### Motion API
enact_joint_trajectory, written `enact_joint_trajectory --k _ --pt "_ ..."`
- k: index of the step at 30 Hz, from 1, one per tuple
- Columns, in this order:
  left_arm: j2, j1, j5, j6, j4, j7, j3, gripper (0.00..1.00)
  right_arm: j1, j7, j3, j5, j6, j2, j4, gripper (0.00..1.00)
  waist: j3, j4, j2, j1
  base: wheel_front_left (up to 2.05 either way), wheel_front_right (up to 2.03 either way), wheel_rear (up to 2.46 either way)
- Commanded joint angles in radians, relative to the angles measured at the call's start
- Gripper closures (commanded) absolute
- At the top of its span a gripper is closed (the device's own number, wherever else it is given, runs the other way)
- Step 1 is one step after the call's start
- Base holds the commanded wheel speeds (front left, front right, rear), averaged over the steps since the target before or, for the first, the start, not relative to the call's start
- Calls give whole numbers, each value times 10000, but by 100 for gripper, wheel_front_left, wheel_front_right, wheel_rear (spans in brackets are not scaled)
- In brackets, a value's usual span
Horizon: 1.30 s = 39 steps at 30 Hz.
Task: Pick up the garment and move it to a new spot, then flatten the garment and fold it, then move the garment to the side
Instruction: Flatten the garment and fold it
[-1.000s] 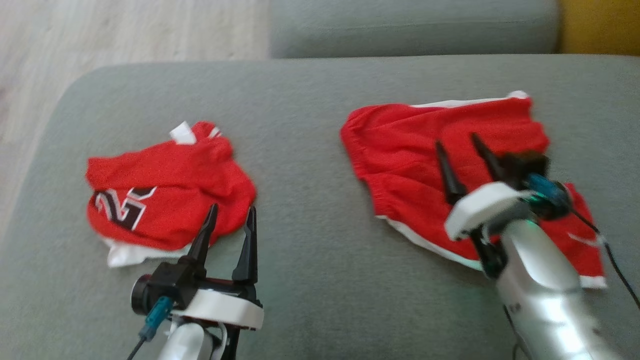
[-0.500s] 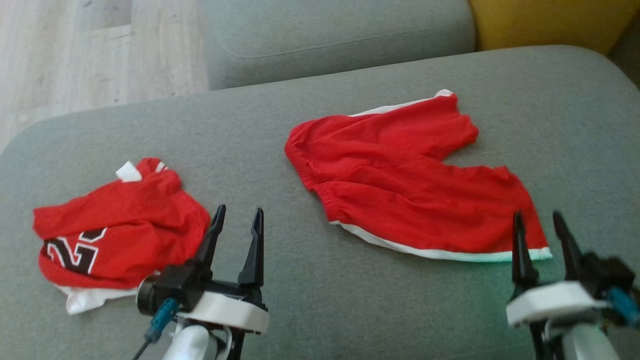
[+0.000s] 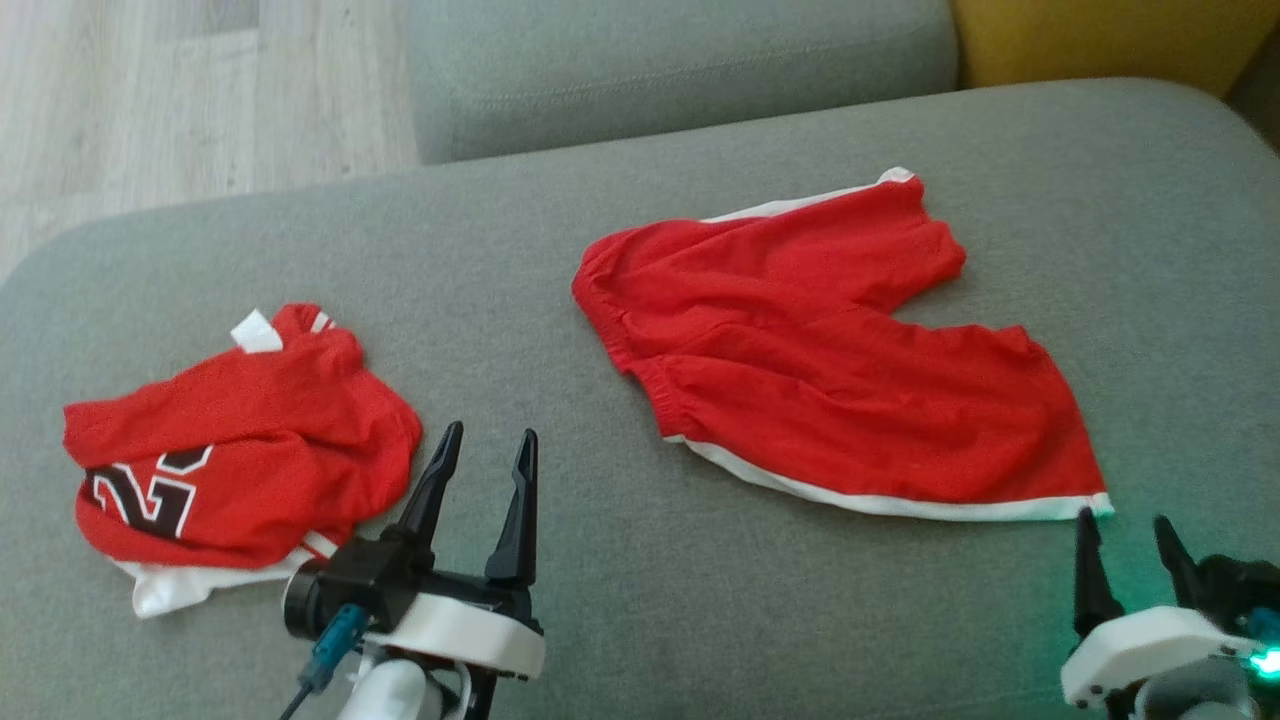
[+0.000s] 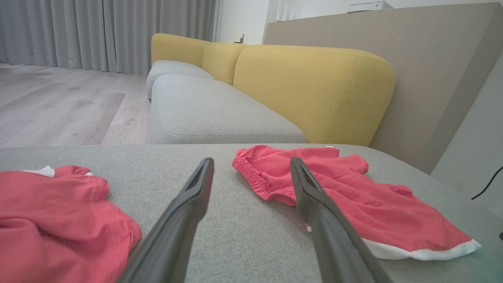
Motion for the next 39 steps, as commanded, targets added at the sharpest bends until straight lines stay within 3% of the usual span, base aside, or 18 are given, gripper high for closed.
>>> enact_joint_trajectory --k 1,11,18,19,21,31,39 --pt "-5 -386 3 -30 -265 -95 295 0 -661 149 -1 -35 69 -61 17 0 162 113 -1 1 0 0 0" --pt "-5 -559 219 -116 -170 -95 459 0 -1967 416 -1242 -563 69 -61 2136 0 709 404 -1 1 0 0 0" --pt "-5 -641 316 -163 -160 -95 626 0 -2561 100 -1319 -1018 69 -61 3238 1 859 362 -1 1 0 0 0" --pt "-5 -657 330 -165 -155 -95 643 0 -2633 57 -1294 -1043 69 -61 3360 24 873 345 -1 1 0 0 0" --pt "-5 -682 358 -172 -139 -95 664 0 -2750 -58 -1159 -1166 69 -61 3552 100 887 313 -1 1 0 0 0" --pt "4 -863 522 -415 -36 -95 396 0 -3007 -624 -1773 -1509 69 -61 3524 100 845 11 -1 1 0 0 0" --pt "308 -1890 744 -821 1066 707 -1363 0 -3403 -782 -1554 -1041 69 -60 3657 100 1209 -437 -1 1 0 0 0"
